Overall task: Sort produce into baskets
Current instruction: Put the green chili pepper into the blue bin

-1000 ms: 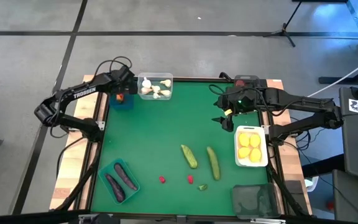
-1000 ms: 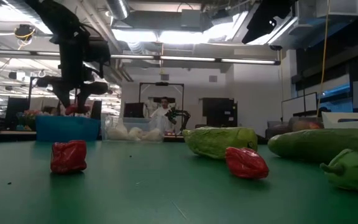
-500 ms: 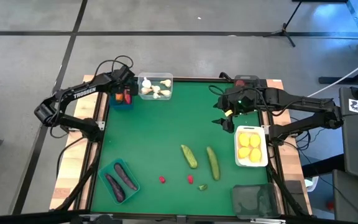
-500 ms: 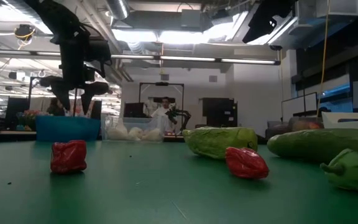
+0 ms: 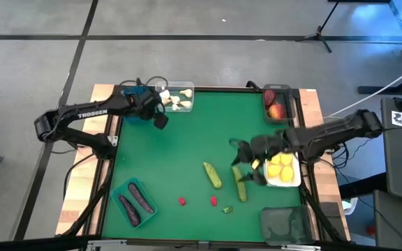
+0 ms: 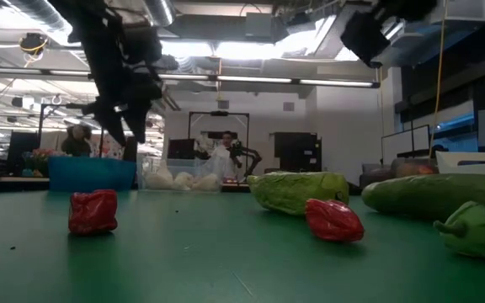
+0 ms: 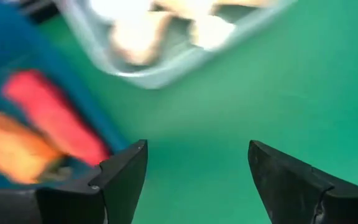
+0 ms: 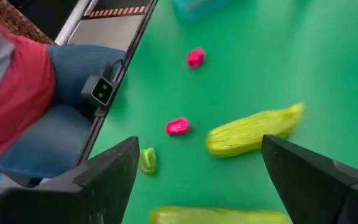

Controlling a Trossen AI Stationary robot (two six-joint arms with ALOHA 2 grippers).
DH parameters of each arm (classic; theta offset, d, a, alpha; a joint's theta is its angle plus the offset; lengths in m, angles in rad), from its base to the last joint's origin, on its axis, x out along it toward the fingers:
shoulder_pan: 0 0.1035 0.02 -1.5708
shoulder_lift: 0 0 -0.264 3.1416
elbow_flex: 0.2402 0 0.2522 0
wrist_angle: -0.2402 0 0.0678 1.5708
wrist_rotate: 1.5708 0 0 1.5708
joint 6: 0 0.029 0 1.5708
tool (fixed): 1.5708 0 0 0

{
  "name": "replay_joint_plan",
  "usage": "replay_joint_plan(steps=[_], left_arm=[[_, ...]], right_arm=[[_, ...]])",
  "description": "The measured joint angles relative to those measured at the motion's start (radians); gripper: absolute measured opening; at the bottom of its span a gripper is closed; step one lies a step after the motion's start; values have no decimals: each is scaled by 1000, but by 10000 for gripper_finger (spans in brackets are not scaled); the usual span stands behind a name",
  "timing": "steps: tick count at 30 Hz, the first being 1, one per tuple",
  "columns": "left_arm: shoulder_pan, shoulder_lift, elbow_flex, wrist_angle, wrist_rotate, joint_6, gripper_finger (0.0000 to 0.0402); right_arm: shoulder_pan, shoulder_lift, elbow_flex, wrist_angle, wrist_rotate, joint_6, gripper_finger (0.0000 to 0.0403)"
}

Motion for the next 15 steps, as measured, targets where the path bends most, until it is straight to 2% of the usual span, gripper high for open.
replay_joint_plan(steps=[5,9,12,15], left_arm=[[-157,-17,0,42,17,-28,273],[-254,-18,0,129,11,-30,273],[-300,-18,0,179,9,-26,273],[-327,-18,0,191,7,-26,273]], right_arm=[[145,60,-123,161,224,130,335],[212,173,-152,264,355,151,335],[232,291,-135,311,368,136,335],[246,396,-107,305,300,171,335]])
